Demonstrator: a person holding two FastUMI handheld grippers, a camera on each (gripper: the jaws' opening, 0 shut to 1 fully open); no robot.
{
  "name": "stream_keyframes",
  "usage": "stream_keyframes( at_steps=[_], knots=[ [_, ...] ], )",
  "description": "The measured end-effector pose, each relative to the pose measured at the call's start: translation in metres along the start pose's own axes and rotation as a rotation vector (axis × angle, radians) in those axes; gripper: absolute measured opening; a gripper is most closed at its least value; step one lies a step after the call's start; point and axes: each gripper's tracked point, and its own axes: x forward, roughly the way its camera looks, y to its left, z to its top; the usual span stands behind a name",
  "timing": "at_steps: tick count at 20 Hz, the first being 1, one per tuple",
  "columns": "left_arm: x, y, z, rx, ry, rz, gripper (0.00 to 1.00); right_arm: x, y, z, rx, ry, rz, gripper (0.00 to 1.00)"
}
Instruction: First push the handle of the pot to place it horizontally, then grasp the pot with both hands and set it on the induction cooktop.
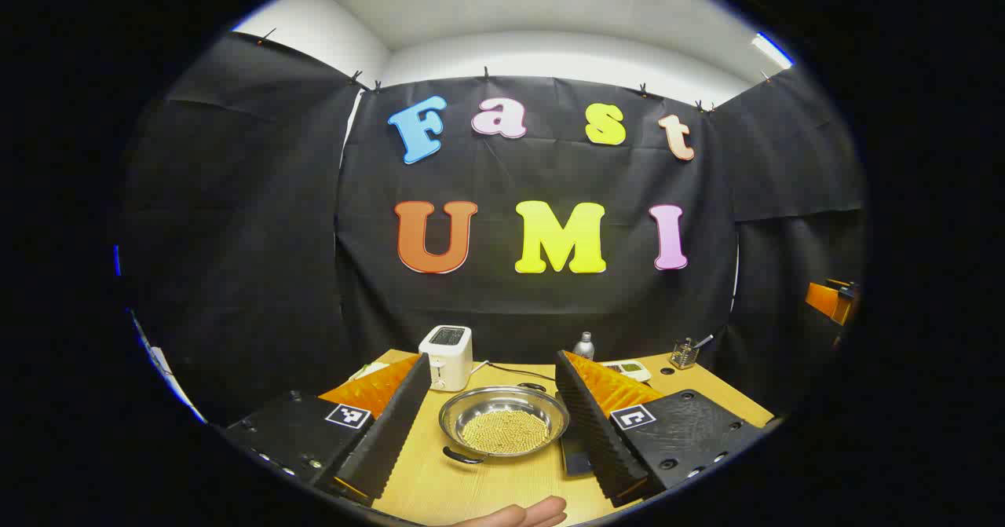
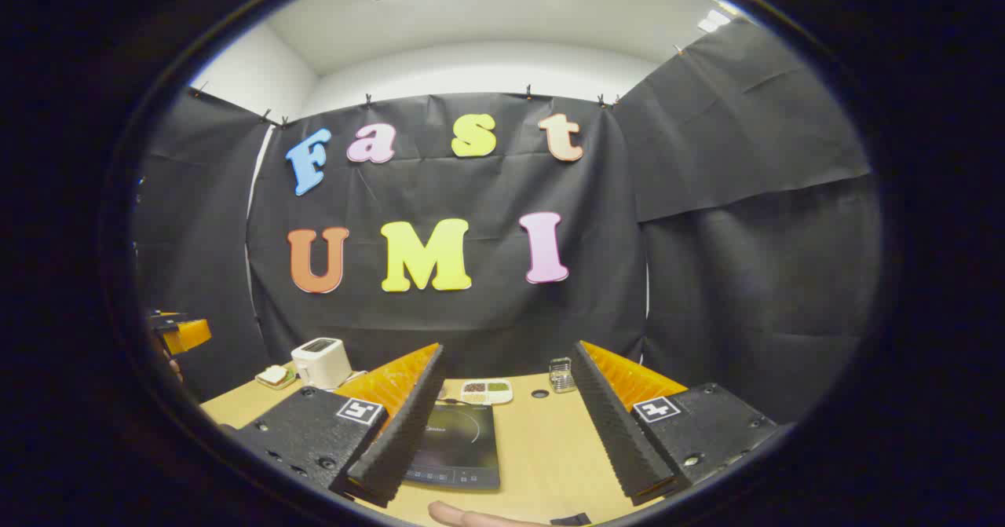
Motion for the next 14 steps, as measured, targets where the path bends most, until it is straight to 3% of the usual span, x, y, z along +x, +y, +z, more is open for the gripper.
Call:
stream_keyframes(
  at_steps=[14],
  knots=[
    [-0.012, -0.017, -0.008, -0.021, -0.008, -0.076, 0.95, -0.014, 0.007, 0.004, -0.017, -0.034, 0.023, 1.0]
  ],
)
